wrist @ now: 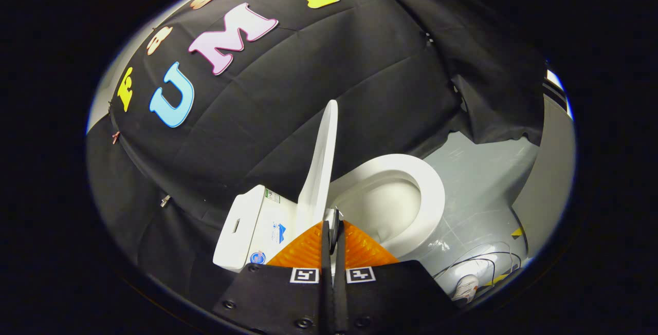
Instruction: Open the toilet lid.
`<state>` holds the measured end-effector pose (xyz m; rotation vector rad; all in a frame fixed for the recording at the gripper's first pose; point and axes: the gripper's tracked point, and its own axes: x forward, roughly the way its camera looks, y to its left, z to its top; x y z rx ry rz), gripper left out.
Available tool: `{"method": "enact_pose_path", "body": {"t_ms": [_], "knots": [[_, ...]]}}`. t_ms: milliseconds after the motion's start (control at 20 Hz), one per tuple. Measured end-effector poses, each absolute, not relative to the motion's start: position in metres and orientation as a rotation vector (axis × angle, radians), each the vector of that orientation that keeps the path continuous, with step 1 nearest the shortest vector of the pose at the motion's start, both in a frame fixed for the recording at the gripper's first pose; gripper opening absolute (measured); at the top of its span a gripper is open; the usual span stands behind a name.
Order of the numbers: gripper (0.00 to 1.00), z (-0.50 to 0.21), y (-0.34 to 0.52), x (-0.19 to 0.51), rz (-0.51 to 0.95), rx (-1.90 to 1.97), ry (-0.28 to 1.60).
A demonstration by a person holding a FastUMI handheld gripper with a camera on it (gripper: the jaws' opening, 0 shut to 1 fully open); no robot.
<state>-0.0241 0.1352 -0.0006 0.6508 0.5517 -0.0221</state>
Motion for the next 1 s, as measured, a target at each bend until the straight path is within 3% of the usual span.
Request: {"method": "enact_pose_path", "body": {"t_ms": [1000], "knots": [[0.05,0.068,0.231,-0.019,-0.008,0.445,0.506]]}}
